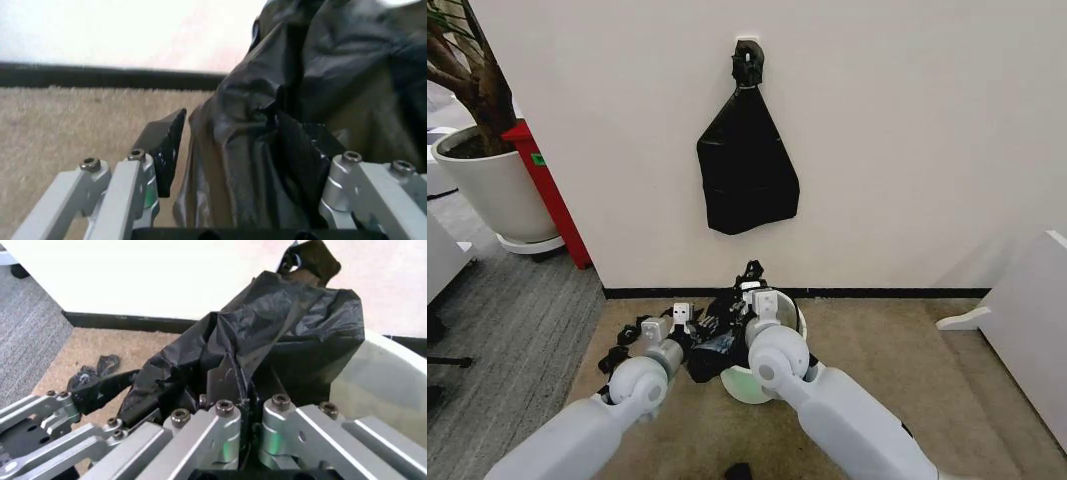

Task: Place the garbage bag over the trash bin.

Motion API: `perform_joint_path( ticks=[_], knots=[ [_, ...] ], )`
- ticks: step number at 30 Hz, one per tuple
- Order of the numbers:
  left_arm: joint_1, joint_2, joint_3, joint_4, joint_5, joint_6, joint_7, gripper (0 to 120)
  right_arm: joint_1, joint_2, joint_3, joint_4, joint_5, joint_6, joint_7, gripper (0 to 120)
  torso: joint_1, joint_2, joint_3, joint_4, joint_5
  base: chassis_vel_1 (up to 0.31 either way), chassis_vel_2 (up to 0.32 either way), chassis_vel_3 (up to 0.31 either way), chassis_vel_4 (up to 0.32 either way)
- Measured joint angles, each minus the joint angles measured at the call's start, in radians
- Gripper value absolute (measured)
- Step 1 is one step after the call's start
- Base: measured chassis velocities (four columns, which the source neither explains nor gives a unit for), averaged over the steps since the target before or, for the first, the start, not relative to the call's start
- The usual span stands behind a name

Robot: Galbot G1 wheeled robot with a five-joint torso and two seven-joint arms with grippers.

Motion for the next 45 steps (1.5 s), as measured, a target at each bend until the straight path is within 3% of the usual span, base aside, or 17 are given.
perform_joint_path(
  ticks=[8, 12, 16, 22, 27, 37, 45],
  knots=[
    [-0.031, -0.014, 0.005, 0.006, -0.021, 0.144, -0.008, 51, -0.002, -0.005, 0.000, 0.005, -0.012, 0.011, -0.016, 0, 0.000, 0.000, 0.000, 0.0000, 0.0000, 0.000, 0.000, 0.000, 0.000],
    [-0.036, -0.022, 0.010, 0.007, -0.017, 0.176, -0.001, 47, 0.000, -0.009, 0.000, 0.006, -0.015, 0.015, -0.020, 0, 0.000, 0.000, 0.000, 0.0000, 0.0000, 0.000, 0.000, 0.000, 0.000],
    [-0.037, -0.025, 0.011, 0.012, -0.013, 0.177, 0.001, 40, -0.001, -0.011, 0.000, 0.007, -0.019, 0.019, -0.024, 0, 0.000, 0.000, 0.000, 0.0001, 0.0000, 0.000, 0.000, 0.000, 0.000],
    [-0.031, -0.026, 0.009, 0.012, -0.007, 0.174, -0.003, 15, -0.005, -0.010, 0.000, 0.009, -0.027, 0.025, -0.025, 0, 0.000, 0.000, 0.000, 0.0000, 0.0000, 0.000, 0.000, 0.000, 0.000],
    [-0.023, -0.025, 0.007, 0.011, 0.001, 0.166, -0.003, 3, -0.004, -0.007, -0.002, 0.009, -0.027, 0.026, -0.025, 0, 0.000, 0.000, 0.000, 0.0001, 0.0001, 0.000, 0.000, 0.000, 0.000],
    [-0.007, -0.022, -0.005, 0.000, 0.028, 0.122, -0.022, 3, -0.008, -0.014, -0.005, 0.028, -0.026, 0.029, -0.021, 0, 0.000, 0.000, 0.000, 0.0001, -0.0002, 0.000, 0.000, 0.000, 0.000],
    [0.042, -0.011, -0.075, -0.042, 0.071, 0.110, -0.046, 3, -0.022, -0.051, 0.005, 0.067, -0.025, 0.031, -0.021, 0, 0.000, 0.000, 0.000, 0.0001, 0.0000, 0.000, 0.000, 0.000, 0.000]
  ],
)
